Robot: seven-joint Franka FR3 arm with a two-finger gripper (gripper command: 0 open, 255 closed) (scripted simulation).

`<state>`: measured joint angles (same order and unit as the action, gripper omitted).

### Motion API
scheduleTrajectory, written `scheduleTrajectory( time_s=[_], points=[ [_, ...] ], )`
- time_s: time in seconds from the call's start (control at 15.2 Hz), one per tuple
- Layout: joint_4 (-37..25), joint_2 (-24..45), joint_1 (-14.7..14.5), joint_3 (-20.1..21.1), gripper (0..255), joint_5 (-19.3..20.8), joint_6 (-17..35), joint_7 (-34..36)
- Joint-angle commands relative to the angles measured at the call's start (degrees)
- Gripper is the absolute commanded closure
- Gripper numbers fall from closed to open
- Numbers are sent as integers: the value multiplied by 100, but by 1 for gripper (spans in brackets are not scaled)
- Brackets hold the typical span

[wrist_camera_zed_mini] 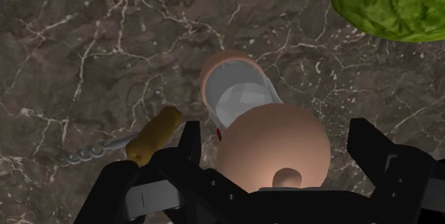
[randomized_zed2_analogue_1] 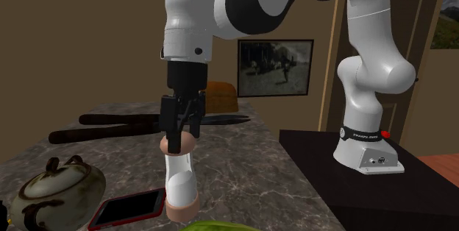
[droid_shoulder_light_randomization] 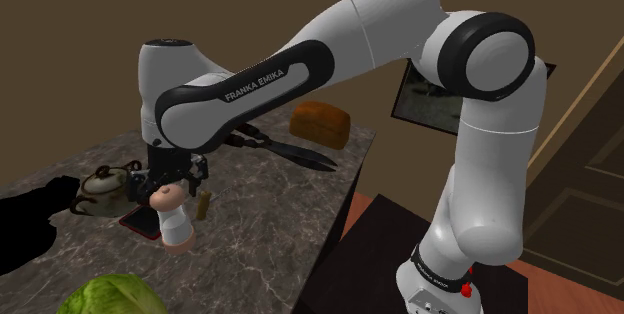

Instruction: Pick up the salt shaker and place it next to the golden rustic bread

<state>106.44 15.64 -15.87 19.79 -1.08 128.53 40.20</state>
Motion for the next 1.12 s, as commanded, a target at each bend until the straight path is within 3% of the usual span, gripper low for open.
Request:
scheduleTrajectory(
  time_s=[0.0, 0.13, 0.2, 0.79, 1.06],
  points=[
    [-1, 3, -1, 0, 0, 1, 2, 1],
    [-1, 2, 0, 0, 0, 1, 2, 1],
    [-1, 2, 0, 0, 255, 1, 2, 1],
    [-1, 3, -1, 0, 255, 1, 2, 1],
    [-161, -118, 14, 14, 255, -38, -272, -4]
  ],
)
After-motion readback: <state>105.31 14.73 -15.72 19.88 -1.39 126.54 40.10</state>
